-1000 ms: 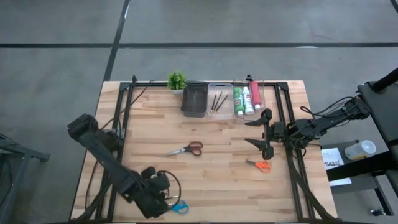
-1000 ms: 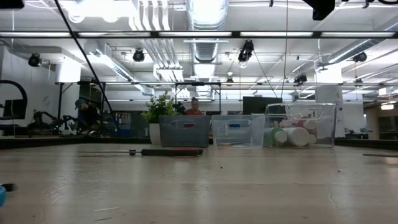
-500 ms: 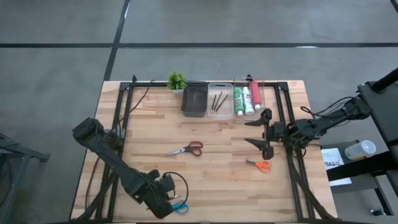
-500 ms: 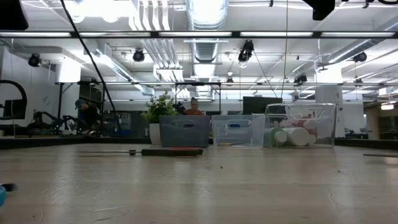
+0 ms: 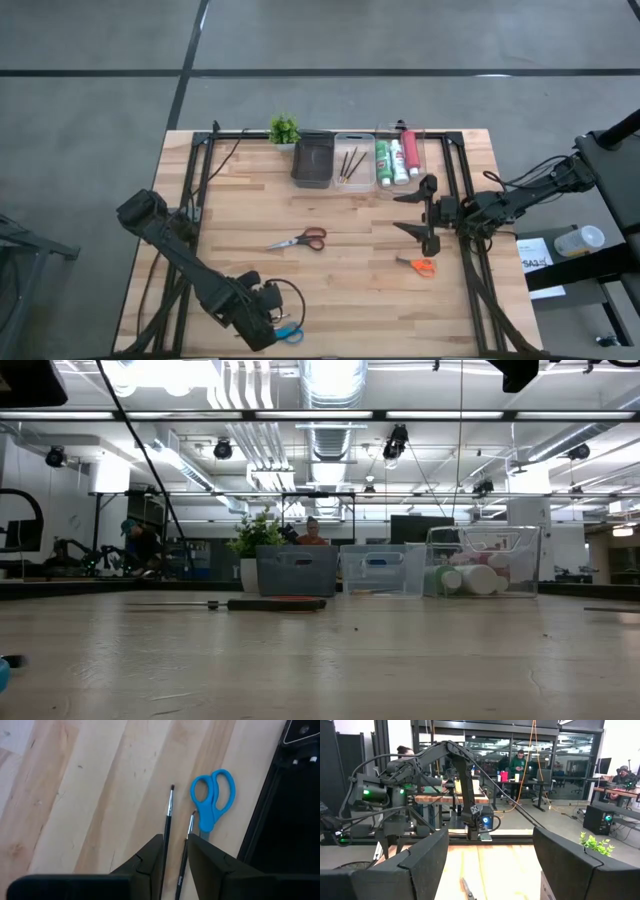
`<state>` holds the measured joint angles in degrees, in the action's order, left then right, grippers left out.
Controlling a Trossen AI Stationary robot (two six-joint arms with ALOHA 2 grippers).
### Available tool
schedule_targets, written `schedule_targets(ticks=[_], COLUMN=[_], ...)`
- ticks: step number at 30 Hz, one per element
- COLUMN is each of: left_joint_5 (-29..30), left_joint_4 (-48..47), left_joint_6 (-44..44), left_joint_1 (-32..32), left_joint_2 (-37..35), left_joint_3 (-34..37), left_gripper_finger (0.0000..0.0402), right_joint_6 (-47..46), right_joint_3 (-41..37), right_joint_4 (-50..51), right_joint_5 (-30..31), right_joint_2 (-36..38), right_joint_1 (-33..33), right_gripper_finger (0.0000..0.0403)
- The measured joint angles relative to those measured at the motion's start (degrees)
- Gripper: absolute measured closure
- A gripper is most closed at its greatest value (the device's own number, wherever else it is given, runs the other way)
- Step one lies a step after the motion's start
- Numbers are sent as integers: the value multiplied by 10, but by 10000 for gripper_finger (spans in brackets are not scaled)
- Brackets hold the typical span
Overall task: Pick & Place Paint Supplies
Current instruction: Put the top silver paint brush into the white transparent bin
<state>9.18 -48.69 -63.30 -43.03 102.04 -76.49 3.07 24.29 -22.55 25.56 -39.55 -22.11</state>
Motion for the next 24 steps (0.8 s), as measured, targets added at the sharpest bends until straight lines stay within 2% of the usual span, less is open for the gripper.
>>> schedule_targets(ticks=[7,11,17,24], left_joint_5=[5,7,-18,-55], left_joint_4=[2,38,83,166], left_joint_6=[56,87,51,13], left_joint_1=[2,0,2,3], left_joint_2=[0,0,0,-1], left_joint_3=[0,0,8,77], left_gripper_finger=[303,303,303,303], right_joint_6=[1,1,1,0], right_joint_3=[0,0,0,0], right_joint_4=[0,0,0,0], right_joint_5=[0,0,0,0], right_joint_2=[0,0,0,0], right_joint_1=[0,0,0,0], right_gripper_finger=[115,115,115,115])
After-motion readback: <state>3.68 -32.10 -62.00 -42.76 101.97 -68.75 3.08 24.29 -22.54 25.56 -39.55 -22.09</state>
